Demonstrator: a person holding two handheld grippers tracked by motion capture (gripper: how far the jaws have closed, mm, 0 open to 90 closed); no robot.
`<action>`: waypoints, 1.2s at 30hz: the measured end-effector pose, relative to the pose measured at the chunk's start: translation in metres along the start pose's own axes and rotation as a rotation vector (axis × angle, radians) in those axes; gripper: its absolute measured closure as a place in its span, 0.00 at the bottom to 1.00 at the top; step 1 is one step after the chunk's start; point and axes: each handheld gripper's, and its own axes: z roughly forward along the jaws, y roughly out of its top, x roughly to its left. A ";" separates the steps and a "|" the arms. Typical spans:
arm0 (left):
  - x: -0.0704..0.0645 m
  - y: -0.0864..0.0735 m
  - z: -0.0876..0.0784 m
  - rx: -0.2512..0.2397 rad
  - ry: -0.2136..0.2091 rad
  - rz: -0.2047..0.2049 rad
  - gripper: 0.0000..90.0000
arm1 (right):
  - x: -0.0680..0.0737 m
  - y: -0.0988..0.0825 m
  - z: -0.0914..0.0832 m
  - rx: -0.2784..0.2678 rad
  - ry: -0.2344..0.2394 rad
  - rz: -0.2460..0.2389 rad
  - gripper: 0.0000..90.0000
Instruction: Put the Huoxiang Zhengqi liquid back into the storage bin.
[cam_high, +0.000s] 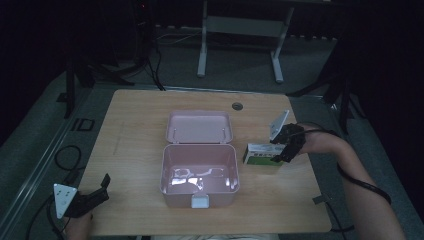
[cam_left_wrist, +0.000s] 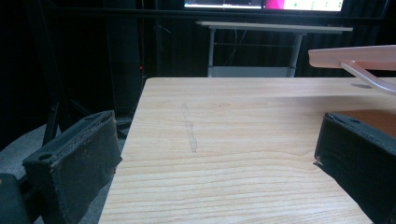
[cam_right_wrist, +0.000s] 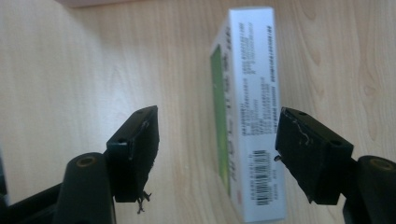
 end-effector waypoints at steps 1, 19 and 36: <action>0.000 0.000 0.000 0.000 0.000 0.000 0.00 | 0.000 0.000 0.000 0.000 0.000 0.000 0.34; 0.000 0.000 0.000 0.000 -0.001 0.001 0.00 | -0.030 0.008 0.041 0.115 0.013 0.001 0.46; 0.000 0.000 0.000 0.000 -0.002 0.003 0.00 | -0.032 0.010 0.061 0.184 0.036 -0.029 0.61</action>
